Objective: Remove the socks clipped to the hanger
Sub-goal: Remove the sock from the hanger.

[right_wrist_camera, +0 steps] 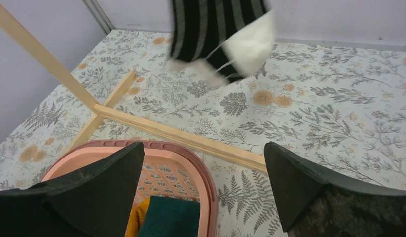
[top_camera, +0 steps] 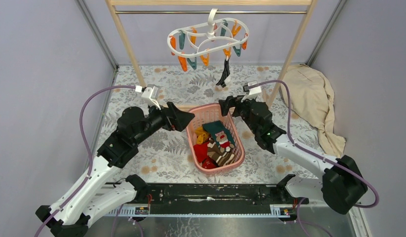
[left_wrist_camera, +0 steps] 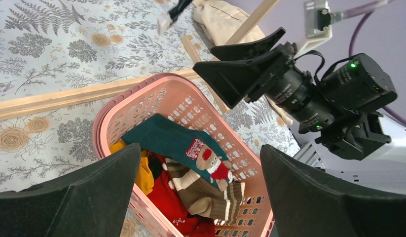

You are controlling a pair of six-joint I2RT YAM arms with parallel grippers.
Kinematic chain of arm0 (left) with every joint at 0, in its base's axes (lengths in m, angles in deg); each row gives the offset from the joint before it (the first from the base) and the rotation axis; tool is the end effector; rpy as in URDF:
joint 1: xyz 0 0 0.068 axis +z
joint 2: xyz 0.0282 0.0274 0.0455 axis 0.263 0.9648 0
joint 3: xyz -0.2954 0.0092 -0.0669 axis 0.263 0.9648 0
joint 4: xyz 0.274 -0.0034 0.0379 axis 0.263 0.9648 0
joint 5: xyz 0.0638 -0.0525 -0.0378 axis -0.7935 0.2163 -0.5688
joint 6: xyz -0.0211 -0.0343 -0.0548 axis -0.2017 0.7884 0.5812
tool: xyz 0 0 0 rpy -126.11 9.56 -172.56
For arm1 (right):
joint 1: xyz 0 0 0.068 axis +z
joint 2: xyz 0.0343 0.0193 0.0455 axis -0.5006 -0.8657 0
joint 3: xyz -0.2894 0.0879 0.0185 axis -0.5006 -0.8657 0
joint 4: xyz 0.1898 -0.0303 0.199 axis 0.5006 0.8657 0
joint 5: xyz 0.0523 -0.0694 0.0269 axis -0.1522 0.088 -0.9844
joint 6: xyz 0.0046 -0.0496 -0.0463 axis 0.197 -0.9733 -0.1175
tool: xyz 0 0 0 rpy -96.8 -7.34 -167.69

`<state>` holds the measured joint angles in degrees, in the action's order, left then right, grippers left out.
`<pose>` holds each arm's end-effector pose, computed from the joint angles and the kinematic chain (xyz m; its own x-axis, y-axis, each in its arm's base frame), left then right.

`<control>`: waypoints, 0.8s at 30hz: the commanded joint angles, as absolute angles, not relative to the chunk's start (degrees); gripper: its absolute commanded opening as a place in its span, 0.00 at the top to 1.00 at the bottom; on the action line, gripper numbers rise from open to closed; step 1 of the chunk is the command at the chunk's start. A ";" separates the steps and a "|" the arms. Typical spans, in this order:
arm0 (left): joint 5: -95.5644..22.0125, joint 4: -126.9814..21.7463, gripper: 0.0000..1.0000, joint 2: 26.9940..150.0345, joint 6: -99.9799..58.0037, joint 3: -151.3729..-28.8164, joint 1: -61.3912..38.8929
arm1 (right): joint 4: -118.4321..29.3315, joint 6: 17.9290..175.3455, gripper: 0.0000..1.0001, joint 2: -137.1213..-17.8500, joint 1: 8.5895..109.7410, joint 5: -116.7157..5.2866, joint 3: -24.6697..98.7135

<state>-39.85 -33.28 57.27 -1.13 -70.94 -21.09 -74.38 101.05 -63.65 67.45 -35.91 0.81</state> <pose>0.1453 -0.1131 0.3999 -0.4456 -0.3171 -0.8372 0.5038 0.6843 -0.5273 0.2391 0.1684 0.3200 -0.0640 0.1907 -0.9796 -0.4222 0.8842 0.1997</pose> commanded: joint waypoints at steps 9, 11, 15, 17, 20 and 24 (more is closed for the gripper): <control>-39.91 -36.08 0.01 57.14 -2.27 -69.55 -21.21 | -85.51 100.65 0.00 -73.92 67.74 -26.49 9.73; -40.23 -36.08 0.01 57.29 -2.63 -69.52 -21.21 | -85.56 100.13 0.00 -75.50 67.67 -24.28 11.32; -40.80 -35.99 0.01 57.73 -3.27 -69.39 -21.21 | -84.67 99.16 0.00 -80.02 67.67 -20.86 16.09; -40.84 -36.07 0.01 57.96 -3.46 -69.28 -21.22 | -83.21 98.62 0.10 -81.96 67.74 -20.43 18.70; -40.74 -36.08 0.01 58.19 -3.64 -69.04 -21.22 | -82.74 98.82 0.60 -81.77 67.66 -22.62 18.86; -40.69 -36.34 0.01 58.28 -3.57 -68.65 -21.22 | -84.13 99.49 0.89 -78.09 67.74 -23.84 14.63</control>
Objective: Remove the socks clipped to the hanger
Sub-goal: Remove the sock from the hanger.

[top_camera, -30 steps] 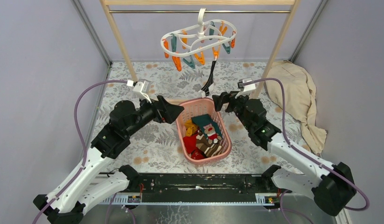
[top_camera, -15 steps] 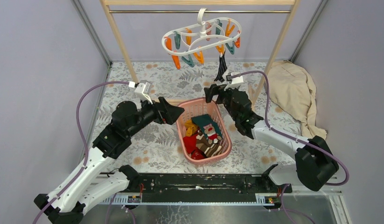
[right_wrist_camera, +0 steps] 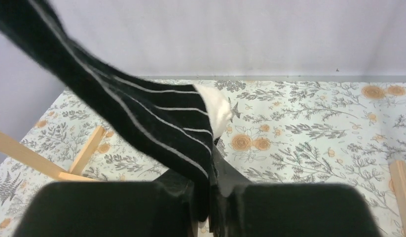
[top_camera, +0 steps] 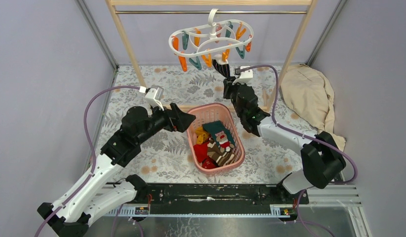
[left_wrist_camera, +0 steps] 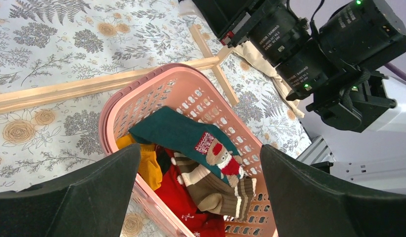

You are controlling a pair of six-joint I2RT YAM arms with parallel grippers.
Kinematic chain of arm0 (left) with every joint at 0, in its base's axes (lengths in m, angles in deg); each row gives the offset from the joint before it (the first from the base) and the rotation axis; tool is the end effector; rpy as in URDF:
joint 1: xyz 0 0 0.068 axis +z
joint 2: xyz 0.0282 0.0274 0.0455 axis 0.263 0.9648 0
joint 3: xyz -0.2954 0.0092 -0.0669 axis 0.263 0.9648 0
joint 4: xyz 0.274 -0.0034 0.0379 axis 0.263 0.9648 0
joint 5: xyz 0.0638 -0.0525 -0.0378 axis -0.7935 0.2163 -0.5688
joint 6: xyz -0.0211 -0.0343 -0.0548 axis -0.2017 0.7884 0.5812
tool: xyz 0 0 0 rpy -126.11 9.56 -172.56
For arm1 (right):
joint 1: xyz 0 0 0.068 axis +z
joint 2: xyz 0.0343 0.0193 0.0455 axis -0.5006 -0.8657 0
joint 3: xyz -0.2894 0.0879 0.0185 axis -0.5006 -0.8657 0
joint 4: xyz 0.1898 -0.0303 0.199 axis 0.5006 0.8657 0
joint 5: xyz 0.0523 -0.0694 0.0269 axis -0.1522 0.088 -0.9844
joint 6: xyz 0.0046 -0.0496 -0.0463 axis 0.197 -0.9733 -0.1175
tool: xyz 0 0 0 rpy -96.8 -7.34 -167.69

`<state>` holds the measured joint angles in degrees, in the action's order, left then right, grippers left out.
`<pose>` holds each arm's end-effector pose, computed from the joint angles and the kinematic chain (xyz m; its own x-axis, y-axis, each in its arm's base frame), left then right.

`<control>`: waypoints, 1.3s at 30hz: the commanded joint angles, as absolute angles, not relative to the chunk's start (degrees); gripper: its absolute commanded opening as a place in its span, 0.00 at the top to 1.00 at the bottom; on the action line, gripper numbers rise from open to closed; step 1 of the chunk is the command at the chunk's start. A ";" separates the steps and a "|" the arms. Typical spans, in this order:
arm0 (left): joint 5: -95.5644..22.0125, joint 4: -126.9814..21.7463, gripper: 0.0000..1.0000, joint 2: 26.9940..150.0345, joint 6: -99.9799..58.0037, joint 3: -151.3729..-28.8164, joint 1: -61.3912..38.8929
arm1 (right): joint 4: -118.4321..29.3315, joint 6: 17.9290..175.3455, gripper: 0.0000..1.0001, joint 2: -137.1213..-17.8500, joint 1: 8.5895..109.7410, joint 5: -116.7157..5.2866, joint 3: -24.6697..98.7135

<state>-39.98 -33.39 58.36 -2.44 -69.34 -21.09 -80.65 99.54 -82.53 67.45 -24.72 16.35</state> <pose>0.1514 -0.1174 0.3864 -0.4638 -0.2795 -0.8407 0.4940 0.7062 -0.5073 0.3138 0.2127 0.3336 0.0180 0.2089 -0.9778 -0.2504 0.9477 0.1979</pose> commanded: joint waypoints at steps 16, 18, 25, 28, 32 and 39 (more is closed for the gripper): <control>-36.83 -39.68 0.01 58.14 0.57 -69.56 -21.31 | -77.83 99.26 1.00 -66.00 67.74 -32.02 11.38; -35.62 -41.39 0.01 58.88 1.01 -69.10 -21.39 | -75.60 100.07 1.00 -65.21 67.68 -36.47 12.31; -32.29 -49.70 0.01 59.02 1.89 -64.34 -21.47 | -65.30 103.44 1.00 -61.76 67.72 -56.17 15.92; -31.36 -54.95 0.01 58.23 2.71 -60.66 -21.47 | -61.59 105.13 1.00 -60.69 67.73 -60.95 17.03; -29.22 -63.37 0.01 58.95 3.75 -56.18 -21.40 | -59.87 107.20 1.00 -59.41 67.65 -64.52 17.47; -28.13 -76.89 0.01 62.07 7.14 -52.73 -20.26 | -56.43 111.17 1.00 -57.36 67.66 -67.04 17.79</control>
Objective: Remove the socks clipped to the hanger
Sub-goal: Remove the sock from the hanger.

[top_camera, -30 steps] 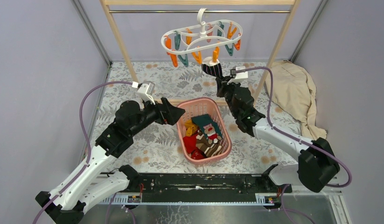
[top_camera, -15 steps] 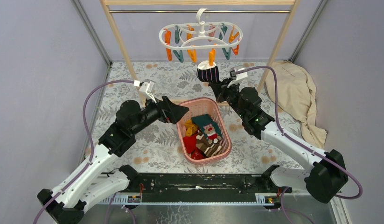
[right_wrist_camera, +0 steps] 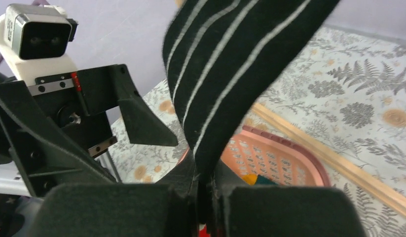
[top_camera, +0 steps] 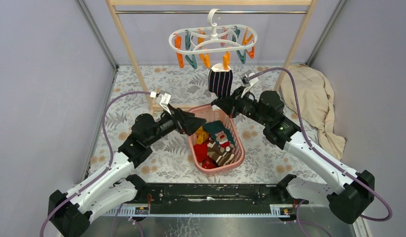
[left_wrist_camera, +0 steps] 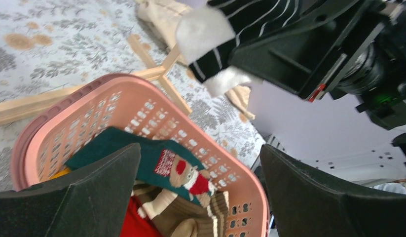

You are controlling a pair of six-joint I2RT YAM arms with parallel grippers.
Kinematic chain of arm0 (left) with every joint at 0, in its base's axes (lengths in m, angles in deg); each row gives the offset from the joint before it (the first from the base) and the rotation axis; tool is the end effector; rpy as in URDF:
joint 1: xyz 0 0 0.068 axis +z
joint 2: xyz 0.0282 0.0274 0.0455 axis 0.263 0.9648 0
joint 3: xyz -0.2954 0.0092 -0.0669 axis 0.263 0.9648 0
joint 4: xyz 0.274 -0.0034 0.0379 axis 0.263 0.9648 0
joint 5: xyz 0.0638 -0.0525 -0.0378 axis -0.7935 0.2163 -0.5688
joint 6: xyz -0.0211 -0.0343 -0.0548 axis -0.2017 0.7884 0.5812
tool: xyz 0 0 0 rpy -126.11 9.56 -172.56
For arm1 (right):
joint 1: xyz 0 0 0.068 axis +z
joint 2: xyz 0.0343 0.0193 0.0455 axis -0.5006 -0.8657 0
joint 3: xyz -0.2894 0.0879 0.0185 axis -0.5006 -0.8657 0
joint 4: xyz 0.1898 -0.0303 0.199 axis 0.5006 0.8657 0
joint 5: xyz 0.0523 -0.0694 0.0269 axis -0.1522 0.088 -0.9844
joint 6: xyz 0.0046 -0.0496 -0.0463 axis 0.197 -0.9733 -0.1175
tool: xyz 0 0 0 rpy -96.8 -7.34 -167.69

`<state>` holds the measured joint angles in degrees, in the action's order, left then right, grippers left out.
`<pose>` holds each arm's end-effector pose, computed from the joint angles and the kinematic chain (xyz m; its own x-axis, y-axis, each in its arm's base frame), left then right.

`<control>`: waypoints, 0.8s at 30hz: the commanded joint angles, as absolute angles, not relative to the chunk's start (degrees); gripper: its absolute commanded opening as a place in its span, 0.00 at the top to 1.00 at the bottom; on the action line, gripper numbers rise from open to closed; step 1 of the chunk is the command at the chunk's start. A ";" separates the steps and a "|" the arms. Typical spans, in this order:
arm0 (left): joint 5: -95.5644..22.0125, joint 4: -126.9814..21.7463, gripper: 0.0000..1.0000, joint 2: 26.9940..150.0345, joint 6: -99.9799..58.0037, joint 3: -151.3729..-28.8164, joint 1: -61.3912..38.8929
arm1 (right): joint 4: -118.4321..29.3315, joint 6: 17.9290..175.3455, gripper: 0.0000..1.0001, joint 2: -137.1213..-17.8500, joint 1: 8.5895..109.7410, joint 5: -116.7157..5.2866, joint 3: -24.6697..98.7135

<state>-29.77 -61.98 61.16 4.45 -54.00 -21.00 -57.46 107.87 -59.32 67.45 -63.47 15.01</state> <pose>0.1667 -0.1401 0.3364 -0.4771 -0.3704 -0.7970 0.6207 0.5000 -0.6039 0.2133 0.1814 0.4000 -0.2069 0.2177 -0.9538 -0.7701 0.5651 0.2961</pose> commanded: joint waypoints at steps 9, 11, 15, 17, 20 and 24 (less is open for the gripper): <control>-27.18 -93.78 0.01 67.91 13.57 -50.36 -18.62 | -55.95 113.60 1.00 -56.18 67.68 -69.50 17.36; -27.68 -96.17 0.01 68.68 14.55 -49.94 -18.24 | -55.63 113.42 1.00 -56.09 67.68 -70.14 17.44; -27.36 -99.90 0.01 70.95 16.26 -50.49 -17.22 | -55.08 113.03 1.00 -56.13 67.69 -70.72 17.51; -26.88 -101.21 0.01 72.50 16.55 -51.62 -16.97 | -54.98 112.85 1.00 -56.30 67.69 -71.32 17.46; -26.42 -102.14 0.01 75.14 16.56 -53.61 -16.67 | -54.95 112.80 1.00 -56.51 67.74 -72.01 17.45; -25.07 -105.51 0.01 79.35 17.27 -55.05 -16.22 | -54.90 112.65 1.00 -56.43 67.67 -72.54 17.44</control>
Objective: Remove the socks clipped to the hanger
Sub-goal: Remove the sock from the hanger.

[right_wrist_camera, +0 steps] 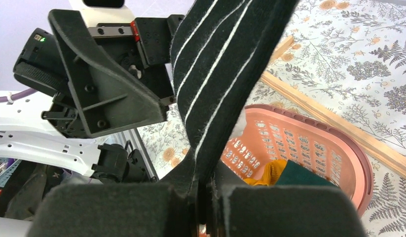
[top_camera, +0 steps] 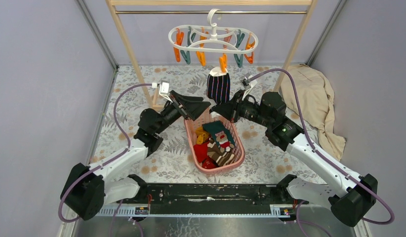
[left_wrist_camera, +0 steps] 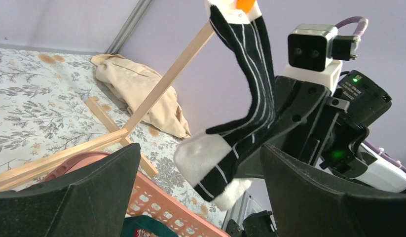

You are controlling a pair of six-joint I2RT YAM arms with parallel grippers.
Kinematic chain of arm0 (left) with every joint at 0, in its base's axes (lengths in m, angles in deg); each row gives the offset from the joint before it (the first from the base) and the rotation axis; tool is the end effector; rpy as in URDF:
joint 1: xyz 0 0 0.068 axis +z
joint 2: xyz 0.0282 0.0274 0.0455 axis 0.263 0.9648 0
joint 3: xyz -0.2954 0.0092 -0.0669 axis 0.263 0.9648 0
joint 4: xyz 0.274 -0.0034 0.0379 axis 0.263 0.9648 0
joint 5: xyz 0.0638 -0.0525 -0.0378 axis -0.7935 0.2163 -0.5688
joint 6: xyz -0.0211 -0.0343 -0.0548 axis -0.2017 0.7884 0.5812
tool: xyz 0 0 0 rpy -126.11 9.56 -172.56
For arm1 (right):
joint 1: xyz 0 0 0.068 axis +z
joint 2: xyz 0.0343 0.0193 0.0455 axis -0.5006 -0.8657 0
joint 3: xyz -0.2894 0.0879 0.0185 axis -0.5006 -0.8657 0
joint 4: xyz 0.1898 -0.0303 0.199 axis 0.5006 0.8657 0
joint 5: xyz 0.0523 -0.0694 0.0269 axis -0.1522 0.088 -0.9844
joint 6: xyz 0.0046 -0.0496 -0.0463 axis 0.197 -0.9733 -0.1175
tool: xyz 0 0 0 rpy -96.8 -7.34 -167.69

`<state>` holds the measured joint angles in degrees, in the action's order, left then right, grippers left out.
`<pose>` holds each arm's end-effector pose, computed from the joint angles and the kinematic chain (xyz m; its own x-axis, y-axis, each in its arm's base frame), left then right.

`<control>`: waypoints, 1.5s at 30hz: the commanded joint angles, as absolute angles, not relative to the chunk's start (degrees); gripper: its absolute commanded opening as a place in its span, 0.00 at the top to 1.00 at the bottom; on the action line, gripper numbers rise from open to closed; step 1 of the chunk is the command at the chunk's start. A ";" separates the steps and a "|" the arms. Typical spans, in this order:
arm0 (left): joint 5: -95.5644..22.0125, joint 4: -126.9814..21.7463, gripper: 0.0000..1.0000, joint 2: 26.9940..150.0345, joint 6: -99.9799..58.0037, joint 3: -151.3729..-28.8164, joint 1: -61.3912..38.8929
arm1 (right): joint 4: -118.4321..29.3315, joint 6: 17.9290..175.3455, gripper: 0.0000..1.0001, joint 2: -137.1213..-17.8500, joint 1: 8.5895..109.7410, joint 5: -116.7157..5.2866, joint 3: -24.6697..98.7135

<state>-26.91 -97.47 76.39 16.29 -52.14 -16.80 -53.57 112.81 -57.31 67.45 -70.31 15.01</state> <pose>0.2152 -0.1548 0.3414 -0.3975 -0.5955 -0.6981 0.6930 0.3038 -0.6538 0.2001 0.1791 0.4003 -0.3225 0.2084 -0.9234 -0.8005 0.4605 0.3835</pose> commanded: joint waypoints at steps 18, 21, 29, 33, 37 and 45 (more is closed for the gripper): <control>-18.54 -117.64 0.39 87.92 22.00 -57.56 -15.69 | -53.23 111.41 1.00 -56.95 67.71 -73.90 18.73; -17.94 -117.52 0.50 88.29 22.09 -57.97 -15.56 | -52.80 111.15 1.00 -56.97 67.68 -73.44 18.91; -16.62 -115.90 0.76 88.78 22.02 -59.29 -15.55 | -52.62 110.86 1.00 -56.35 67.72 -72.29 18.52; -15.66 -114.77 0.90 88.71 21.84 -59.90 -15.60 | -52.38 110.84 1.00 -56.35 67.73 -71.93 18.65; -15.51 -112.15 0.98 88.52 21.25 -60.81 -15.60 | -52.18 111.04 1.00 -56.35 67.66 -71.79 18.95; -15.42 -106.14 1.00 86.79 19.50 -61.88 -15.60 | -50.87 111.24 0.82 -55.55 67.68 -70.79 18.89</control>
<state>-15.91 -108.93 88.44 21.71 -59.62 -15.82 -50.75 111.73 -57.31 67.45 -71.25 15.98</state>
